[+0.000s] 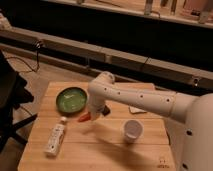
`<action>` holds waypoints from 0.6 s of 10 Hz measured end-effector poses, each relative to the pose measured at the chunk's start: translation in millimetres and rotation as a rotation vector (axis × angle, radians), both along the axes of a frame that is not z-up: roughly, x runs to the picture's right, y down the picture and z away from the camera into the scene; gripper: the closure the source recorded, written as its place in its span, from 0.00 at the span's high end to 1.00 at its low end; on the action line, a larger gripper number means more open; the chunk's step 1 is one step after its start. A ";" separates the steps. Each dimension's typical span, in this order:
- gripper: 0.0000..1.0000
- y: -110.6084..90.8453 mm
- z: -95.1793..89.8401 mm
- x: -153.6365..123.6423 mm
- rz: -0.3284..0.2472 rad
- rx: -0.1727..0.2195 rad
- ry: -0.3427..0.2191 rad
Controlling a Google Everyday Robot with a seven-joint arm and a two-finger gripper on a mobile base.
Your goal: Place the pepper in the ceramic bowl
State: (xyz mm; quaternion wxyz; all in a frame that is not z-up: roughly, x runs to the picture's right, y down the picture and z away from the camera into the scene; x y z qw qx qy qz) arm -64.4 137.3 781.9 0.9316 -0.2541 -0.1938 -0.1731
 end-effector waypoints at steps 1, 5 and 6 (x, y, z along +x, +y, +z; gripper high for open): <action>0.00 -8.4 -15.0 -4.5 0.009 0.048 -0.019; 0.00 -52.2 -68.5 -25.8 0.020 0.190 -0.096; 0.00 -58.0 -70.8 -30.0 0.020 0.208 -0.111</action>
